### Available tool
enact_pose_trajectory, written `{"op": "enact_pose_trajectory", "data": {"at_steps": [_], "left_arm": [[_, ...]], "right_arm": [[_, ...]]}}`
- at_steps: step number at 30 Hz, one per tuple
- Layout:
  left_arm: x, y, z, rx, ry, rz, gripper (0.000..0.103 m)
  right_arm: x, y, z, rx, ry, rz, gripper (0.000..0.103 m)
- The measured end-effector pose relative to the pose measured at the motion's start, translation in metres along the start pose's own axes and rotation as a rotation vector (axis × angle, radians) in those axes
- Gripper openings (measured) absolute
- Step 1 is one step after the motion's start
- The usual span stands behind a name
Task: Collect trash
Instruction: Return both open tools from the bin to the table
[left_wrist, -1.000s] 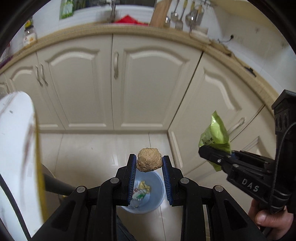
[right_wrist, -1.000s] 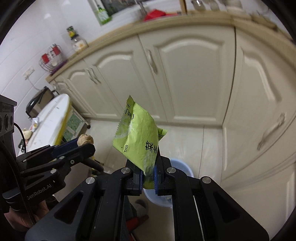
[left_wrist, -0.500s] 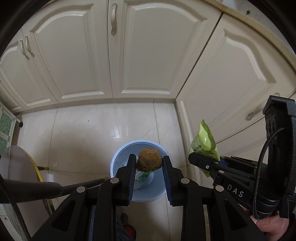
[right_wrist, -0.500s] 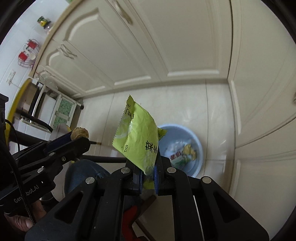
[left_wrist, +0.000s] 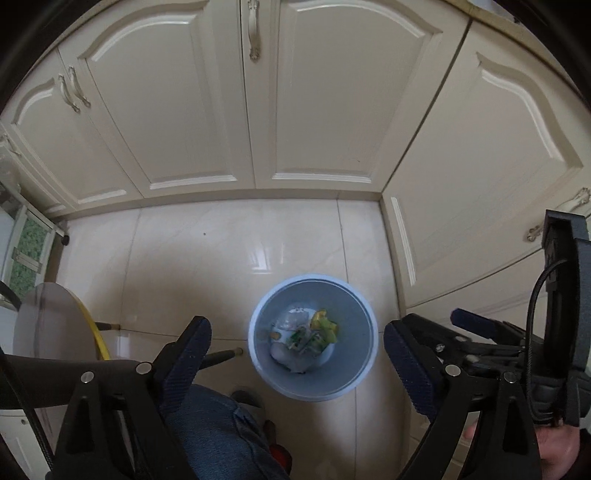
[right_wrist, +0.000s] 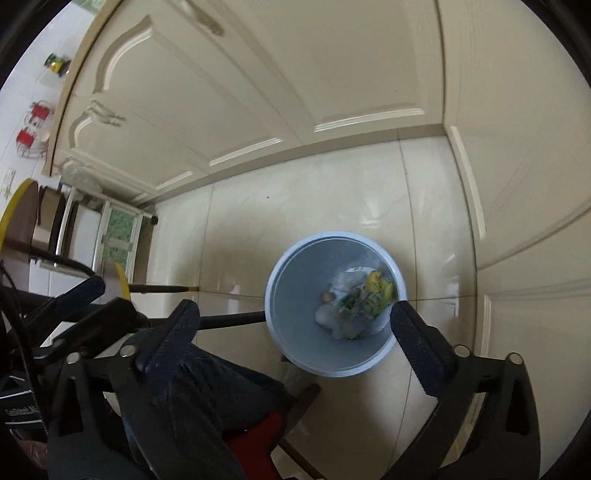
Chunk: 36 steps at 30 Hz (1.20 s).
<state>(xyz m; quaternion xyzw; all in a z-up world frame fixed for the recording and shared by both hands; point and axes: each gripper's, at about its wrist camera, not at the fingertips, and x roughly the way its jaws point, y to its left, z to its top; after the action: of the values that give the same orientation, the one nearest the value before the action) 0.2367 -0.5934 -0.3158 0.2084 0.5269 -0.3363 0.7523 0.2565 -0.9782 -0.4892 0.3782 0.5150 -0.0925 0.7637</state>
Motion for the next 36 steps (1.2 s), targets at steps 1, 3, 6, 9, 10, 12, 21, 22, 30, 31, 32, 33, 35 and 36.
{"op": "enact_pose_trajectory", "data": {"at_steps": [1,3,6,9,10,12,21,22,30,31,32,33,35,36], "left_arm": [[-0.002,-0.001,-0.004,0.002,-0.004,0.0,0.092],[-0.007,-0.004,-0.011,0.005,-0.018,0.0,0.092],[-0.023,-0.005,-0.021,0.009,-0.042,-0.01,0.092],[-0.039,-0.005,-0.03,0.012,-0.072,-0.017,0.092],[-0.044,-0.004,-0.032,0.012,-0.081,-0.021,0.092],[-0.059,-0.002,-0.039,0.014,-0.108,-0.036,0.092],[-0.166,0.016,-0.082,0.026,-0.306,-0.063,0.095],[-0.175,0.021,-0.087,0.019,-0.333,-0.061,0.095],[-0.286,0.077,-0.161,-0.075,-0.528,0.006,0.099],[-0.298,0.083,-0.17,-0.091,-0.547,0.016,0.099],[-0.313,0.092,-0.18,-0.112,-0.569,0.029,0.099],[-0.323,0.102,-0.19,-0.13,-0.586,0.039,0.1],[-0.343,0.121,-0.211,-0.164,-0.614,0.062,0.1],[-0.352,0.128,-0.222,-0.183,-0.63,0.073,0.101]], "right_arm": [[-0.002,-0.002,0.0,0.017,-0.001,0.002,0.103],[-0.006,-0.005,-0.001,0.038,-0.008,-0.011,0.103],[-0.02,-0.005,0.0,0.065,-0.044,-0.02,0.103],[-0.039,-0.004,0.002,0.081,-0.089,-0.024,0.103],[-0.048,-0.001,0.002,0.084,-0.11,-0.024,0.103],[-0.06,0.002,0.002,0.082,-0.136,-0.027,0.103],[-0.135,0.052,0.003,0.018,-0.291,-0.006,0.103],[-0.143,0.059,0.002,0.003,-0.302,0.001,0.103],[-0.199,0.151,-0.008,-0.158,-0.409,0.07,0.103],[-0.204,0.166,-0.01,-0.185,-0.418,0.081,0.103],[-0.209,0.177,-0.012,-0.207,-0.426,0.089,0.103],[-0.213,0.189,-0.015,-0.23,-0.434,0.095,0.103],[-0.22,0.222,-0.023,-0.286,-0.454,0.114,0.103],[-0.223,0.231,-0.026,-0.301,-0.459,0.121,0.103]]}}
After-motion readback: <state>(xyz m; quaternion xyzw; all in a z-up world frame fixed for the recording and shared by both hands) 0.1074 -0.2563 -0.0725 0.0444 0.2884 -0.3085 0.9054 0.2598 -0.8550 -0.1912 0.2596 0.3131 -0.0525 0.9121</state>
